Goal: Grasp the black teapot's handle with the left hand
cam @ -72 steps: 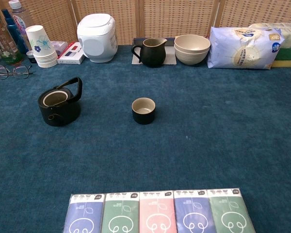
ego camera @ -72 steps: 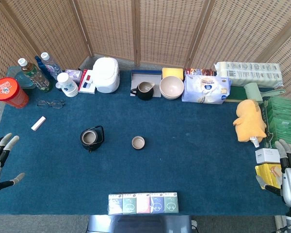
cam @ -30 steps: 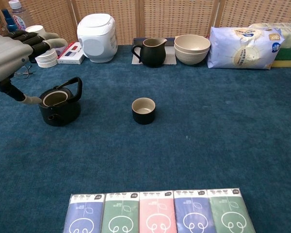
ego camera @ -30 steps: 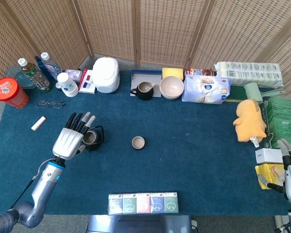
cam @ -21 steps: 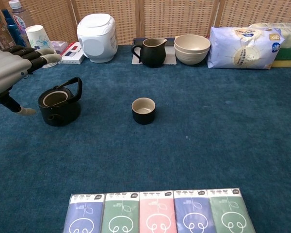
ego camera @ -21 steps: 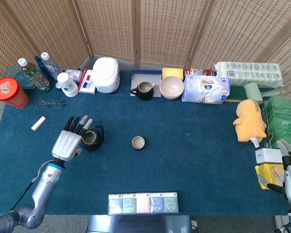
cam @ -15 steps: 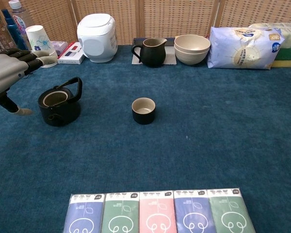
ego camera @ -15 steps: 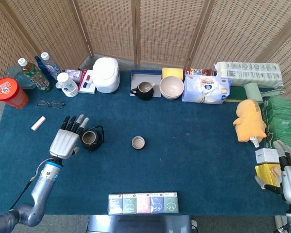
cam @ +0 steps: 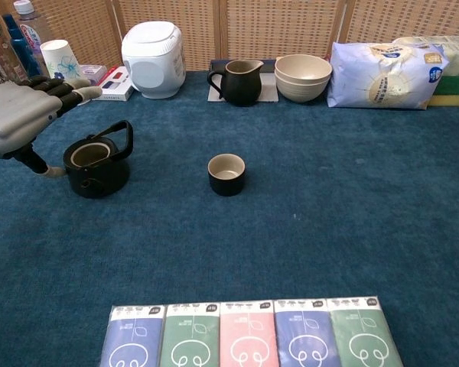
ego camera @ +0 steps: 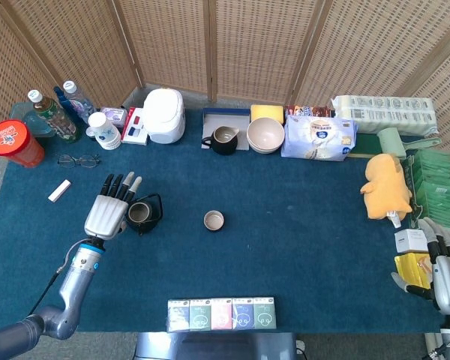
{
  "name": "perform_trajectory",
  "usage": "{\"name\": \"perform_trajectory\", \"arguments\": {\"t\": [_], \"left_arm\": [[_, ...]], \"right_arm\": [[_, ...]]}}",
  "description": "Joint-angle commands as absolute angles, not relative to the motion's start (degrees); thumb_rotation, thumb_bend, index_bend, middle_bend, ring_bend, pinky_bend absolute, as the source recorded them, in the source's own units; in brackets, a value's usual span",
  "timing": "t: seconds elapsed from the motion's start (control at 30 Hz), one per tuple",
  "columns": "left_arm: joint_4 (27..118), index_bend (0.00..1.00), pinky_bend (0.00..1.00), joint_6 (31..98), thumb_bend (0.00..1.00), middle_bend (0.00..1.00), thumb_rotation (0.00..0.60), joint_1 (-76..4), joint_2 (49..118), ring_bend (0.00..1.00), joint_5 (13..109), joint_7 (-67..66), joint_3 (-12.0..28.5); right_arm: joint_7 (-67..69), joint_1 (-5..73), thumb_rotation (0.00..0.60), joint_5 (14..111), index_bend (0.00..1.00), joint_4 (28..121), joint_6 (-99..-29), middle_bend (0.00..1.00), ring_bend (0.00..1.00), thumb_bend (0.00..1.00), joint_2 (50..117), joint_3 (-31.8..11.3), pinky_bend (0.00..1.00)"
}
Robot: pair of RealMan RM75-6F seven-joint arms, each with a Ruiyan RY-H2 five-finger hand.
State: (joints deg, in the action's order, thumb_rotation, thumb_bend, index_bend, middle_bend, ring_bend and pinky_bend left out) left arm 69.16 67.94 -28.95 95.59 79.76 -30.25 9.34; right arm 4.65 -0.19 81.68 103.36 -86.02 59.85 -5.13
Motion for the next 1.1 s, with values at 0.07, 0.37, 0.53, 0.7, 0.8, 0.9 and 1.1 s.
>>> {"name": "perform_trajectory", "arguments": {"t": [0.07, 0.37, 0.53, 0.7, 0.8, 0.9, 1.1], "left_arm": [[70.47, 0.0, 0.04, 67.99, 0.12, 0.0, 0.6, -29.5, 95.79, 0.0, 79.42, -31.28, 9.56], [75.79, 0.0, 0.04, 68.27, 0.12, 0.0, 0.6, -30.35, 95.57, 0.0, 79.16, -35.57, 9.19], [78.09, 0.0, 0.04, 67.52, 0.12, 0.0, 0.6, -31.25, 95.64, 0.0, 78.16, -37.51, 9.54], [80.09, 0.0, 0.04, 67.19, 0.12, 0.0, 0.6, -31.93, 96.08, 0.0, 77.74, -38.31, 9.53], [81.48, 0.0, 0.04, 67.32, 0.12, 0.0, 0.6, -31.99, 96.19, 0.0, 77.14, -38.26, 9.64], [82.95, 0.0, 0.04, 67.49, 0.12, 0.0, 0.6, -31.92, 95.42, 0.0, 76.75, -38.25, 9.64], [88.33, 0.0, 0.04, 63.27, 0.12, 0.0, 0.6, -32.63, 87.96, 0.0, 76.87, -33.31, 8.97]], "right_arm": [[4.88, -0.21, 0.6, 81.92, 0.0, 103.36, -86.09, 0.0, 0.0, 0.0, 59.76, -5.04, 0.0], [5.57, -0.38, 0.6, 82.17, 0.0, 103.53, -86.46, 0.0, 0.0, 0.0, 59.44, -5.0, 0.0], [5.84, -0.39, 0.6, 82.25, 0.0, 103.61, -86.43, 0.0, 0.0, 0.0, 59.31, -4.93, 0.0], [6.0, -0.42, 0.6, 82.2, 0.0, 103.64, -86.5, 0.0, 0.0, 0.0, 59.21, -4.95, 0.0], [6.24, -0.44, 0.6, 82.11, 0.0, 103.7, -86.52, 0.0, 0.0, 0.0, 59.1, -4.99, 0.0], [6.42, -0.49, 0.6, 82.17, 0.0, 103.75, -86.59, 0.0, 0.0, 0.0, 59.02, -4.97, 0.0], [6.5, -0.55, 0.6, 82.31, 0.0, 103.86, -86.71, 0.0, 0.0, 0.0, 58.89, -4.91, 0.0]]}}
